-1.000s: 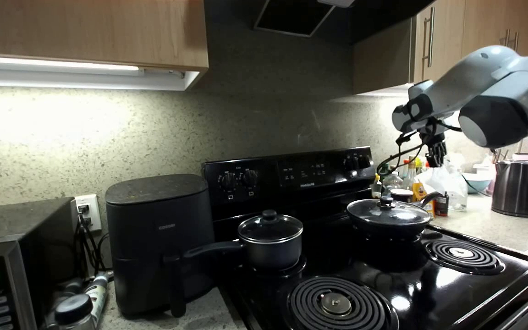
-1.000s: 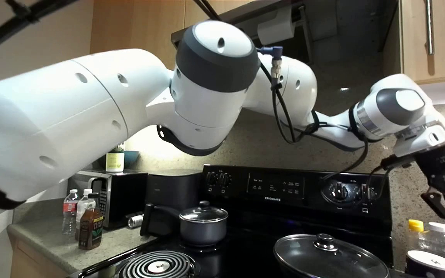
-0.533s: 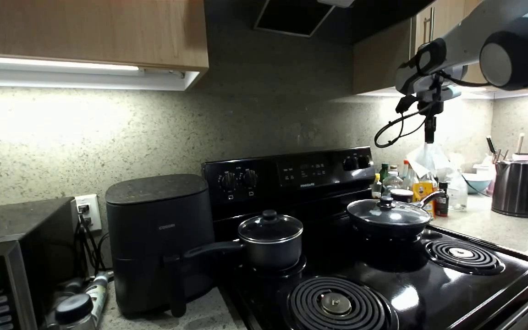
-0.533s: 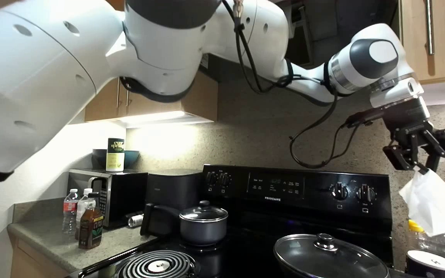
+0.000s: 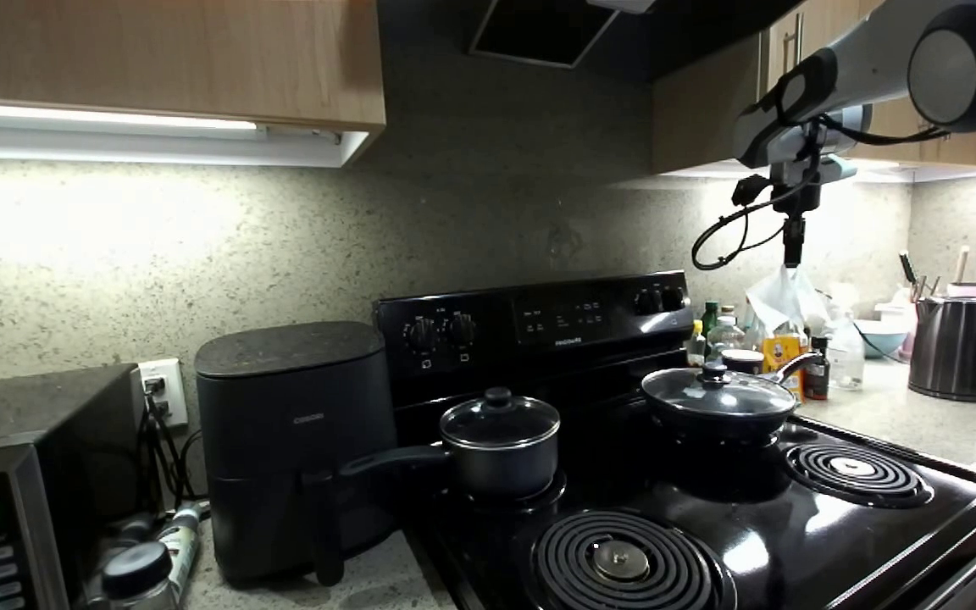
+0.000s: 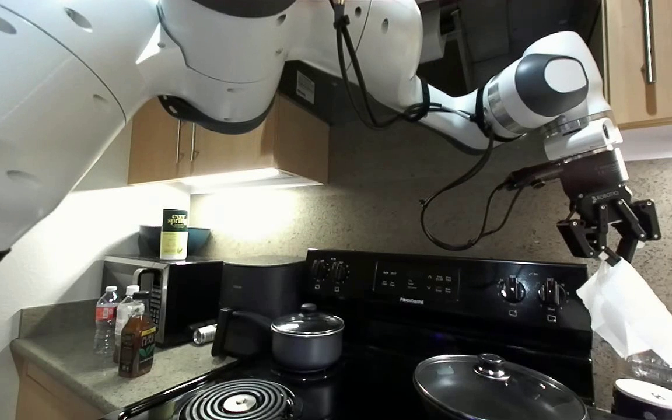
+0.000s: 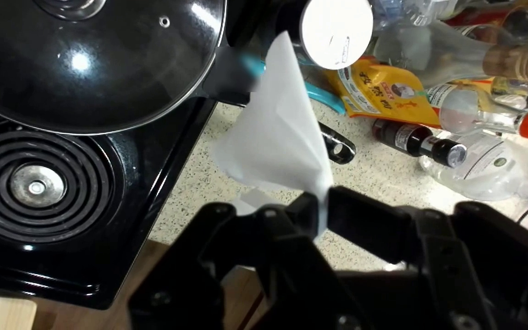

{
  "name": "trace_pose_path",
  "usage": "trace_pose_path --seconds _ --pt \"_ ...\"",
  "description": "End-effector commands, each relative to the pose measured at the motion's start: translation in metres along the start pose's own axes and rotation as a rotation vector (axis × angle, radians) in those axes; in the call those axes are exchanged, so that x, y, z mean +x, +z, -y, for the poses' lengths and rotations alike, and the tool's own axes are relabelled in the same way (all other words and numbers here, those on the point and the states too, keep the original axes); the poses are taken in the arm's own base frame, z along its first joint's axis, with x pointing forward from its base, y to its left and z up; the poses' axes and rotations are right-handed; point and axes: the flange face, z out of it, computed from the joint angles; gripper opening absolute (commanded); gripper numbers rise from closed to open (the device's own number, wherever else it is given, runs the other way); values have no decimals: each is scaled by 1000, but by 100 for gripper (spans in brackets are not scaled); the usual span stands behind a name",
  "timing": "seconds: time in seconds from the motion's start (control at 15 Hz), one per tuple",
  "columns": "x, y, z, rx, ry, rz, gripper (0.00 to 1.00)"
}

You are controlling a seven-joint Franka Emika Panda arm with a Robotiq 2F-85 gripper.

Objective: Wipe the pot with the paper towel

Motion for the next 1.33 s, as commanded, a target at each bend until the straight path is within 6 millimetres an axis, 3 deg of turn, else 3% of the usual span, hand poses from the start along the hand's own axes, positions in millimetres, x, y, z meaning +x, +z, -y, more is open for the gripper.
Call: trace_pose_path --seconds 0.0,0.33,0.67,1.27 --pt "-16 15 -14 -25 -72 22 2" --pt "-39 77 -22 -31 -72 -14 2" --pt "-42 126 -25 -34 -87 -65 2" --pt "-45 155 -38 -183 -139 -78 2"
